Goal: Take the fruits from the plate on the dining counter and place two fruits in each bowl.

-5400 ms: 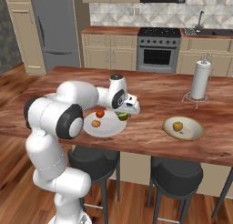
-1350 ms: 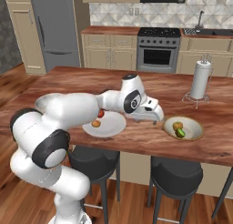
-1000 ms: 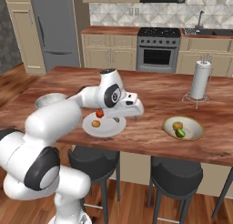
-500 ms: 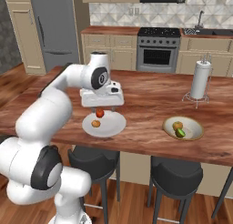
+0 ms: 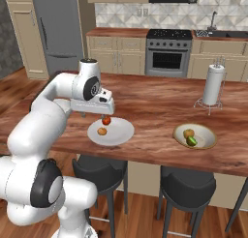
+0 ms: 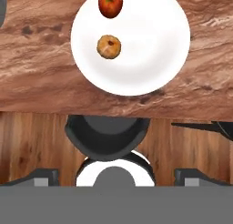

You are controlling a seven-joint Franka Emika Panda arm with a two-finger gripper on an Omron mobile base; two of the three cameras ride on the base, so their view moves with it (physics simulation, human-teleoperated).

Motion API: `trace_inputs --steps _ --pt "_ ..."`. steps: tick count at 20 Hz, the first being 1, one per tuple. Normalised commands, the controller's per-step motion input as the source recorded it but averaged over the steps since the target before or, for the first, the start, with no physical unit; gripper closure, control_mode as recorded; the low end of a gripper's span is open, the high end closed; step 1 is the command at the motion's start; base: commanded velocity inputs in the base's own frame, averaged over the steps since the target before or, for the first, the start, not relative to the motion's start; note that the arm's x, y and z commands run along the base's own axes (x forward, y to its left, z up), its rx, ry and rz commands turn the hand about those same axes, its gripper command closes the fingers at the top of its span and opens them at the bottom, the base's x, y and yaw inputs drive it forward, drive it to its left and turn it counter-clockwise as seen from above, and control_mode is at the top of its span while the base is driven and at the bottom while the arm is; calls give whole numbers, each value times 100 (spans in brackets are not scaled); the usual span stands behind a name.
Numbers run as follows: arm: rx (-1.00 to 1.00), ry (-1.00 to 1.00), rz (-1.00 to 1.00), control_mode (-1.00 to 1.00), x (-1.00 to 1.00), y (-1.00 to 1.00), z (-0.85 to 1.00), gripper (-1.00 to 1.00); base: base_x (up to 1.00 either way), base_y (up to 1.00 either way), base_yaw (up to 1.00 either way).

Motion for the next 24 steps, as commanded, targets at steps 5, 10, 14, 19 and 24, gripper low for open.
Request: trace_inputs --steps 5,10,14,19,24 --pt "0 -11 -29 -100 30 30 -27 -100 0 0 0" --pt "0 -4 -10 -100 53 0 -20 -100 0 0 0" --pt "0 0 0 -100 70 0 -11 -100 0 0 0" --pt "0 3 2 -100 70 -1 -29 -100 0 0 0" --pt "0 6 7 -100 21 0 -60 -100 0 0 0"
